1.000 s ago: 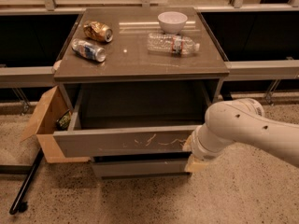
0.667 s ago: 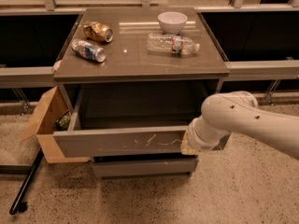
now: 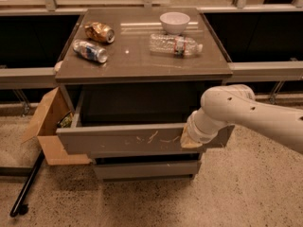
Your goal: Close top drawer
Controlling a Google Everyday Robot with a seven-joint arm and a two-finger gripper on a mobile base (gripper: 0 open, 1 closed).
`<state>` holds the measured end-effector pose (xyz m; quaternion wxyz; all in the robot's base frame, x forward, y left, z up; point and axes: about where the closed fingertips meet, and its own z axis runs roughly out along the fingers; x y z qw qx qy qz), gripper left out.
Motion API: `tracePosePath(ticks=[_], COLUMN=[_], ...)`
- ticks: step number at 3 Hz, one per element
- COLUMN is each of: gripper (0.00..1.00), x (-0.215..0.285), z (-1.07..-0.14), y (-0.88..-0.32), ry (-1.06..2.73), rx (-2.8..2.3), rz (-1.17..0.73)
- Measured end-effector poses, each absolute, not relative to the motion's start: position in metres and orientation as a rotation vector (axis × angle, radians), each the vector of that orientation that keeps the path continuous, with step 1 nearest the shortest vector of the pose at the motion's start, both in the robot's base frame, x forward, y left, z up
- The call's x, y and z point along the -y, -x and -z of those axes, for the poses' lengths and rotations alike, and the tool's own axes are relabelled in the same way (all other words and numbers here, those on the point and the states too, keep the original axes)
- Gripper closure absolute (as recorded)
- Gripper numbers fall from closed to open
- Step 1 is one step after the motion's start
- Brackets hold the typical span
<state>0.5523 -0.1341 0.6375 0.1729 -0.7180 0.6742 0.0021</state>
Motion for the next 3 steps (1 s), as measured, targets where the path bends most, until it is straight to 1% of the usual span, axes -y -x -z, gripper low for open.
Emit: tracePosePath(ticks=[1,3], gripper=[0.82,0.36], x=[0.1341,0.1341], z=[-0.6374,-0.6374], y=[-0.5511,-0.5511], ry=[2.037,2.037], rx=[-1.912,-1.912], rz=[-0.006,-0.006])
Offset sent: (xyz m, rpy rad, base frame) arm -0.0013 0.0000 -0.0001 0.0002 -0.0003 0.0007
